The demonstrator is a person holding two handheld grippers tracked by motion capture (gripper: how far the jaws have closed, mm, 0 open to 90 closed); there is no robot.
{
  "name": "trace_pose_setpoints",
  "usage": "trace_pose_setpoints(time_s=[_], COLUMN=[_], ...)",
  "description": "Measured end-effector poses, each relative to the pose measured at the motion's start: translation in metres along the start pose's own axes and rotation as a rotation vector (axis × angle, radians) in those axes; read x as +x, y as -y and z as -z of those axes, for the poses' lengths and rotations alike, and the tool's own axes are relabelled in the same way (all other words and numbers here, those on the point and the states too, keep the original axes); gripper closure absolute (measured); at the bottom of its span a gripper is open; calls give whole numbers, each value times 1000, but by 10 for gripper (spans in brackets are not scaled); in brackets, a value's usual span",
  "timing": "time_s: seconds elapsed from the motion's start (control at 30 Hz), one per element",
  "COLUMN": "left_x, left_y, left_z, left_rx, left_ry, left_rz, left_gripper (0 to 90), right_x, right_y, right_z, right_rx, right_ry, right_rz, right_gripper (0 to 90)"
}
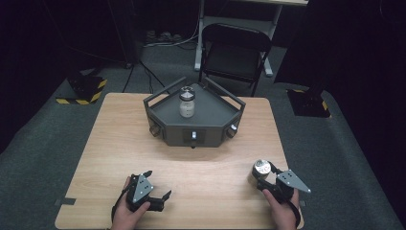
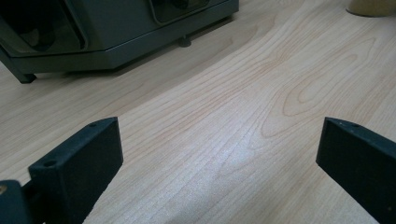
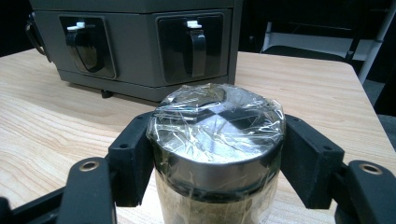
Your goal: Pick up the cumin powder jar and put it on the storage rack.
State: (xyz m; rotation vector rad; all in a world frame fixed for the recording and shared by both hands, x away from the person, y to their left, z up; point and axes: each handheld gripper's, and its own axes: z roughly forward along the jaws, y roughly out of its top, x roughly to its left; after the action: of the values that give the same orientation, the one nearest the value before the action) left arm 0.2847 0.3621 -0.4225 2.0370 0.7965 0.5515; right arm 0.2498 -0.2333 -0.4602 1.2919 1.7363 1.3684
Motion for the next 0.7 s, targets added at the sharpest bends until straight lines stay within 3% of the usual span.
trace_pose_setpoints(time_s=[0.7], left_x=[0], left_y=[0], left_z=[0], left_rx=[-3], left_ry=[-2], left_rz=[0], left_gripper=[8], right_x=[3], right_y=[-3], right_z=[-1], right_rx=[6], right_ry=[8], right_rz=[7], right_gripper=[341])
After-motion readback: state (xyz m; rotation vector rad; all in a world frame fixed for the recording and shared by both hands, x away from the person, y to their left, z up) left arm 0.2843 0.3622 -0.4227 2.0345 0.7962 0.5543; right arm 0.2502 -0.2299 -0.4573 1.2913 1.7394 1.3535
